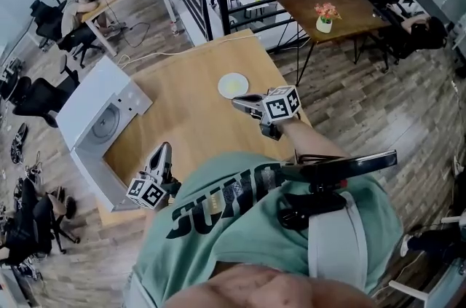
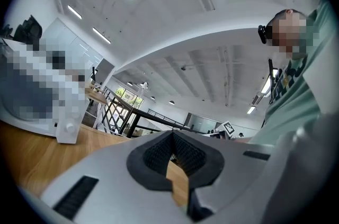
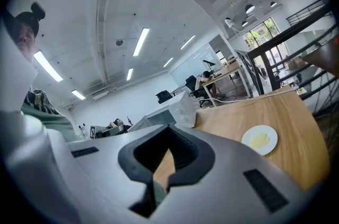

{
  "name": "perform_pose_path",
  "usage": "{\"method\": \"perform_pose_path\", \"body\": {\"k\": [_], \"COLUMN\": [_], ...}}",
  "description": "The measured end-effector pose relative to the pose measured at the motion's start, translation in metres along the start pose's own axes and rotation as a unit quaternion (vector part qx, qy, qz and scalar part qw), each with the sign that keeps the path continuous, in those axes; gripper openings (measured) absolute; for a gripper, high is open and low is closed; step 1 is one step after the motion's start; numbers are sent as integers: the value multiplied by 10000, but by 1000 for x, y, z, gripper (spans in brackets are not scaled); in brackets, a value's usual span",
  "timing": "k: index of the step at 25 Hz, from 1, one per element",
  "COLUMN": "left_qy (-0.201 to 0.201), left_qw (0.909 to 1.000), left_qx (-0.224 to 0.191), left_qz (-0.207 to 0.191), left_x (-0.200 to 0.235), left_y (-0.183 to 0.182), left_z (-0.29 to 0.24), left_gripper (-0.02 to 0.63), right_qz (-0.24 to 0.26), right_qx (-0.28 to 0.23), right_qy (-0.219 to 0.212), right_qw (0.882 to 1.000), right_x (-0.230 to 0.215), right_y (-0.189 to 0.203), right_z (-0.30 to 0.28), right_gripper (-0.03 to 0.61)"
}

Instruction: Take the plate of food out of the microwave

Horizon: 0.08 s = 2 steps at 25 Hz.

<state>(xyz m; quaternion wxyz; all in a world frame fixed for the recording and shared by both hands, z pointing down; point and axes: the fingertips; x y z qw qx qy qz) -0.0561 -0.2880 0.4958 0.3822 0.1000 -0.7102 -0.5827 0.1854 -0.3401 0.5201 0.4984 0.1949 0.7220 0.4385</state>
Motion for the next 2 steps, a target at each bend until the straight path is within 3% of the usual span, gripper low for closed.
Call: {"method": "perform_pose_path", "body": {"k": [2], "left_qy": [-15], "left_qw": [10000], "left_qx": [-43], "left_qz": [10], "left_x": [1], "left_y": [1], "left_z": [1], "left_gripper": [-6], "right_qz": [24], "right_qx": [11], "right_qy": [-18], "right_qw": [10000], "right_x": [-1], "right_y": [-1], "right_z": [-1], "right_gripper": [6]}}
Point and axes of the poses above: the fingertips, and each gripper's own axes: z backward along the fingers, x to its left, y out of its underside, and after that the axes turned 9 degrees about -y, right-handed
